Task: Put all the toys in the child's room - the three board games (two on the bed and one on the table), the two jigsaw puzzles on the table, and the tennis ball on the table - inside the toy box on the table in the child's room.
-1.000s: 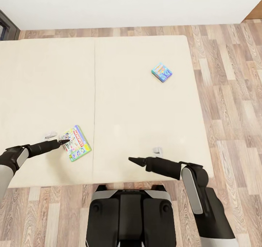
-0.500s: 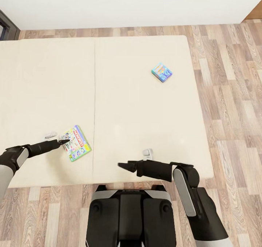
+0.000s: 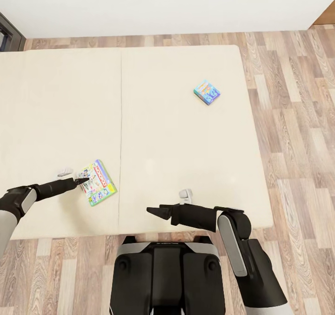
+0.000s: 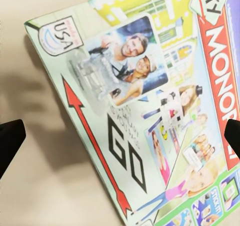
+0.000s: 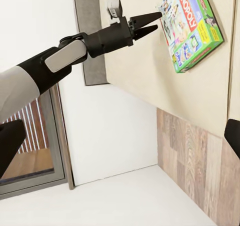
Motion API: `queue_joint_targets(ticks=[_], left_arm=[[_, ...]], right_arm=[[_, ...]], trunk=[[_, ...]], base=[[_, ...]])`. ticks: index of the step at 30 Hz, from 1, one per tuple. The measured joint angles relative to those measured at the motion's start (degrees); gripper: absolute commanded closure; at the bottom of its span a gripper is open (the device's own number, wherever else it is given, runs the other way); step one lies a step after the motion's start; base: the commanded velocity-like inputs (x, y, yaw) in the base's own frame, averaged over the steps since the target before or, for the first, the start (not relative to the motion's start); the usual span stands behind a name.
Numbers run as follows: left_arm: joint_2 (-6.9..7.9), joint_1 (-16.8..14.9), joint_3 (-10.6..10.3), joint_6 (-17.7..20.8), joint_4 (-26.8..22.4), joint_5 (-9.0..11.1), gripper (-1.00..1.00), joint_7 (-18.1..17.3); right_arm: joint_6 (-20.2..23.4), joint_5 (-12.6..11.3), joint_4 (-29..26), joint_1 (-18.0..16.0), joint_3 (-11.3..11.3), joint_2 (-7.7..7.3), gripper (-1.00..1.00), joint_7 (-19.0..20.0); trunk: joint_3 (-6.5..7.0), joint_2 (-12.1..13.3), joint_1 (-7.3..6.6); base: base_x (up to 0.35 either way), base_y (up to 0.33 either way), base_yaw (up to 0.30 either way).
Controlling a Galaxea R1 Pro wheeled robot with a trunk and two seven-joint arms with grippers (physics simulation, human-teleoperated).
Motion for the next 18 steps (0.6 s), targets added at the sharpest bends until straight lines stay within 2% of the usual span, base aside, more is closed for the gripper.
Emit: queue_joint_targets(ticks=[18], left_arm=[[0.00,0.0,0.2,0.3,0.0,0.0,-1.00,0.0]], right_arm=[[-0.2,0.0,0.0,0.0,-0.1,0.06,-1.00,0.0]], trunk=[[-0.41,0.0,0.00]], base=[[0.000,0.000,0.000]])
